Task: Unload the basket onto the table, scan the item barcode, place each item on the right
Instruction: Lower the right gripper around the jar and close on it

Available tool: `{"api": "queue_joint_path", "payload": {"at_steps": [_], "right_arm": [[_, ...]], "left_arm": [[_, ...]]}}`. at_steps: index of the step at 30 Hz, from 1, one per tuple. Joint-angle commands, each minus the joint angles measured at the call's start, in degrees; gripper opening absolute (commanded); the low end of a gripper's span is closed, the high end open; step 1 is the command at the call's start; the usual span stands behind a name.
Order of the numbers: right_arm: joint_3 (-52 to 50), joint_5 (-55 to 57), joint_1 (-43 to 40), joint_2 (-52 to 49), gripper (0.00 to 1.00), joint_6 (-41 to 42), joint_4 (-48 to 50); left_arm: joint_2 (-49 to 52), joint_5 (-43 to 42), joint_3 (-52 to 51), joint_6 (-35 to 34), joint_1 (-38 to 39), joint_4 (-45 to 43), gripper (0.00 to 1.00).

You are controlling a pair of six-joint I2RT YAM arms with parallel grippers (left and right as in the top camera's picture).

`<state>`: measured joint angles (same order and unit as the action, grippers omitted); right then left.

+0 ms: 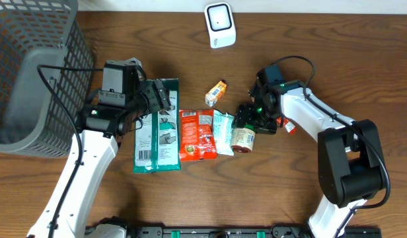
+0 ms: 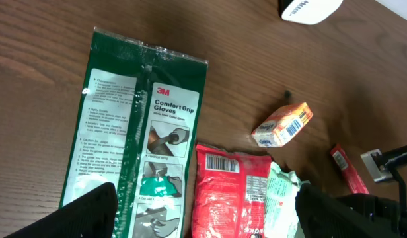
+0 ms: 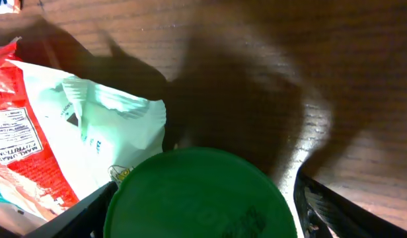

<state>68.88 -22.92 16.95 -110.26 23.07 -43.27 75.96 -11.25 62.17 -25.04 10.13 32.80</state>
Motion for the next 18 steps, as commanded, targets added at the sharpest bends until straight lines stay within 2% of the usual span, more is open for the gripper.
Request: {"api": "queue_joint_path", "payload": {"at_steps": [1,8,18], "right_arm": [[0.7,-1.4,-0.3,-1.0,0.76,0.7,-0.2],[1.1,-1.4,-1.2,-1.0,0.67,0.7,-0.3],[3.0,-1.1,-1.7,0.9,0.61,0.4,-2.4]], "left_arm": [[0.1,0.2,0.4,1.0,-0.2,0.0,0.86],[0.1,0.2,0.4,1.0,-0.2,0.0,0.86],[0.1,0.2,0.4,1.0,-0.2,0.0,0.86]]}}
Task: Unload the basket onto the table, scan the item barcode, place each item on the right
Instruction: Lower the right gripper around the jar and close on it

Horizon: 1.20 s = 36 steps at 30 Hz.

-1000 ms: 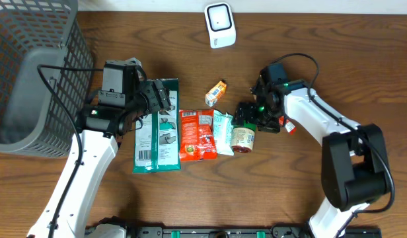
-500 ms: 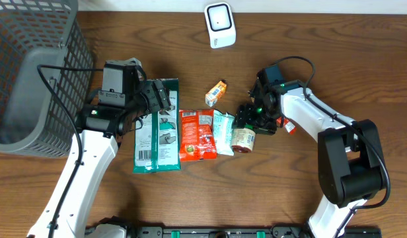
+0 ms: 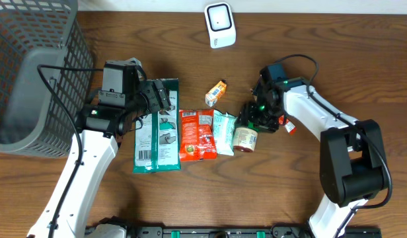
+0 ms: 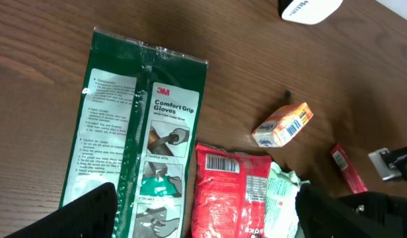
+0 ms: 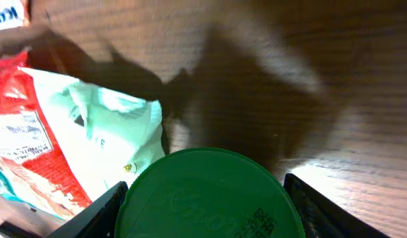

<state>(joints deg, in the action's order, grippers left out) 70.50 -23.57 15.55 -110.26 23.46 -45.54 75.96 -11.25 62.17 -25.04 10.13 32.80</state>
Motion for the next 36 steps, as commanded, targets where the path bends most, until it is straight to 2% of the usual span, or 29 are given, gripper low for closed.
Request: {"api": "queue_joint_path", "payload": {"at_steps": [1,18,29,36], "right_arm": [[1.4,-0.4,-0.3,1.1,0.61,0.0,-0.1],[1.4,9.3,0.4,10.7,0.58,-1.4,-1.2],[1.3,26.7,8.1,11.1,0.6,-1.1,-3.7],[1.3,30.2,11.0,11.1,0.63,0.3,-5.3]], "left_arm": [[0.1,0.2,0.4,1.0,-0.2,0.0,0.86],[0.1,0.2,0.4,1.0,-0.2,0.0,0.86],[0.1,0.2,0.4,1.0,-0.2,0.0,0.86],[0.1,0.2,0.4,1.0,-0.2,0.0,0.86]]}}
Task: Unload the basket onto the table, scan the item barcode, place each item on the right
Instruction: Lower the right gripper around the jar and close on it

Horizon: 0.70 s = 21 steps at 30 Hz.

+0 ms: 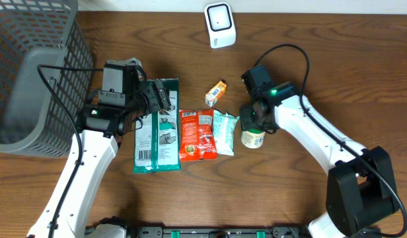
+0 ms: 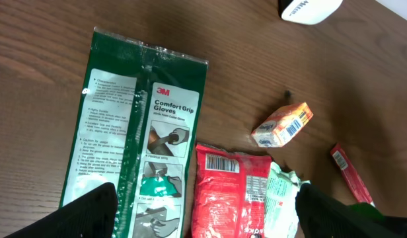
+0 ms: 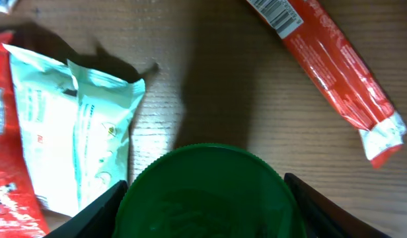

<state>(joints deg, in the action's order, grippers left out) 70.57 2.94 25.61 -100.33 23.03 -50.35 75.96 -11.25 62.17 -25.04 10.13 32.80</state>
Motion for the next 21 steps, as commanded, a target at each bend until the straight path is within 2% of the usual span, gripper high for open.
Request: {"api": "queue_joint_path", "payload": {"at_steps": [1,11,16,21], "right_arm": [[1.2,3.7,1.0,1.2,0.63,0.7,-1.0],[1.2,2.6,1.1,1.2,0.7,1.8,-7.3],[1.2,2.5,1.1,1.2,0.86,1.8,-8.8],[4.4,0.2,0.5,1.7,0.88,-3.4,-12.0]], "left_arm": [[0.1,0.2,0.4,1.0,-0.2,0.0,0.86],[0.1,0.2,0.4,1.0,-0.2,0.0,0.86],[0.1,0.2,0.4,1.0,-0.2,0.0,0.86],[0.1,0.2,0.4,1.0,-0.2,0.0,0.86]]}}
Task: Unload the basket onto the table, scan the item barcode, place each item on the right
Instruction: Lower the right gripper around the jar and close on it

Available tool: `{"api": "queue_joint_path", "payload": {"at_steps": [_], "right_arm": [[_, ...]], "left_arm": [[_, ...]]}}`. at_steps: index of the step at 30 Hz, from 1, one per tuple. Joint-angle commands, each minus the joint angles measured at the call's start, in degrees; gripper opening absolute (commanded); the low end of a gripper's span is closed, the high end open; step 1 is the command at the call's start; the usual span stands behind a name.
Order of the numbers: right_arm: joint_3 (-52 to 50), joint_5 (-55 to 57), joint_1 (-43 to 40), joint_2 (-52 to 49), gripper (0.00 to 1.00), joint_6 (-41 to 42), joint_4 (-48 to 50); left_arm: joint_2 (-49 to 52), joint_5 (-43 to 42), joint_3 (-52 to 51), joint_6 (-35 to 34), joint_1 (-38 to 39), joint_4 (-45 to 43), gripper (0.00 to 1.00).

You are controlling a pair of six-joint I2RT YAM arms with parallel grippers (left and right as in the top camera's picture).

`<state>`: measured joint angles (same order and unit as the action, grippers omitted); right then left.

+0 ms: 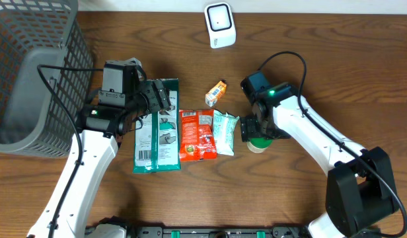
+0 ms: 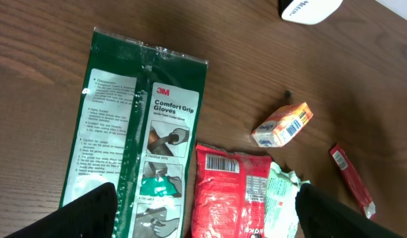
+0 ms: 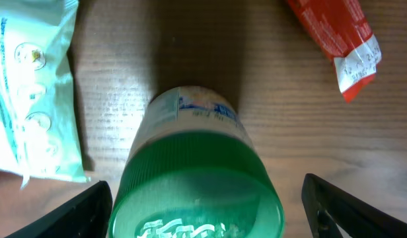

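A jar with a green lid (image 3: 197,192) stands upright on the table, right of the packets (image 1: 259,143). My right gripper (image 3: 205,210) is straight over it, open, with a finger on each side of the lid and a gap showing on the right. The white scanner (image 1: 220,24) sits at the far edge, with only its corner (image 2: 308,8) showing in the left wrist view. My left gripper (image 2: 203,215) hangs open above the green glove pack (image 2: 134,132), holding nothing.
A red snack bag (image 1: 196,134), a pale mint packet (image 1: 223,131) and a small orange box (image 1: 217,92) lie mid-table. A red stick packet (image 3: 332,36) lies just beyond the jar. A grey wire basket (image 1: 32,73) stands at the far left.
My right gripper has let go of the jar. It was shut on the lid and its fingers now stand apart from it. The jar is upright on the table, slightly nearer the front. The left arm is unchanged.
The jar first lay on its side against the mint packet with my right fingers round its lid. Then the gripper was shut on the lid. Later it held the jar upright beside the packets. Now the jar stands there by itself. The left arm never moved.
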<state>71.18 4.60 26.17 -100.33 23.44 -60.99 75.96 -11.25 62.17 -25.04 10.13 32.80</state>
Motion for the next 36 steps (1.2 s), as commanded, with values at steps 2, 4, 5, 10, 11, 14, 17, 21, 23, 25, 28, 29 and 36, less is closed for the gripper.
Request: {"api": "queue_joint_path", "payload": {"at_steps": [2,4,5,10,11,14,17,21,23,25,28,29,36], "right_arm": [[6.9,-1.7,-0.4,2.2,0.88,-4.7,-4.0],[10.9,-1.7,-0.5,2.7,0.89,-4.9,-7.0],[12.8,-1.7,-0.5,2.8,0.89,-4.9,-8.4],[19.2,-3.0,-0.7,3.0,0.99,-6.2,-15.1],[19.3,-4.0,-1.0,3.0,0.99,-6.2,-15.6],[18.5,-5.8,-2.2,2.6,0.99,-6.2,-16.3],[16.6,-5.9,-3.4,1.7,0.99,-6.7,-15.6],[12.6,-7.9,-3.5,-0.7,0.99,-9.1,-11.8],[11.3,-7.9,-3.5,-1.4,0.99,-9.4,-10.5],[9.5,-8.0,-3.5,-1.9,0.99,-9.4,-8.5],[7.4,-8.1,-3.5,-2.0,0.99,-9.4,-6.4],[6.5,-8.1,-3.5,-2.0,0.99,-9.4,-5.6],[0.1,-8.1,-3.0,-2.0,0.99,-9.4,0.3]], "left_arm": [[0.1,0.2,0.4,1.0,-0.2,0.0,0.86],[0.1,0.2,0.4,1.0,-0.2,0.0,0.86],[0.1,0.2,0.4,1.0,-0.2,0.0,0.86],[0.1,0.2,0.4,1.0,-0.2,0.0,0.86],[0.1,0.2,0.4,1.0,-0.2,0.0,0.86],[0.1,0.2,0.4,1.0,-0.2,0.0,0.86],[0.1,0.2,0.4,1.0,-0.2,0.0,0.86],[0.1,0.2,0.4,1.0,-0.2,0.0,0.86],[0.1,0.2,0.4,1.0,-0.2,0.0,0.86],[0.1,0.2,0.4,1.0,-0.2,0.0,0.86],[0.1,0.2,0.4,1.0,-0.2,0.0,0.86],[0.1,0.2,0.4,1.0,-0.2,0.0,0.87],[0.1,0.2,0.4,1.0,-0.2,0.0,0.86]]}}
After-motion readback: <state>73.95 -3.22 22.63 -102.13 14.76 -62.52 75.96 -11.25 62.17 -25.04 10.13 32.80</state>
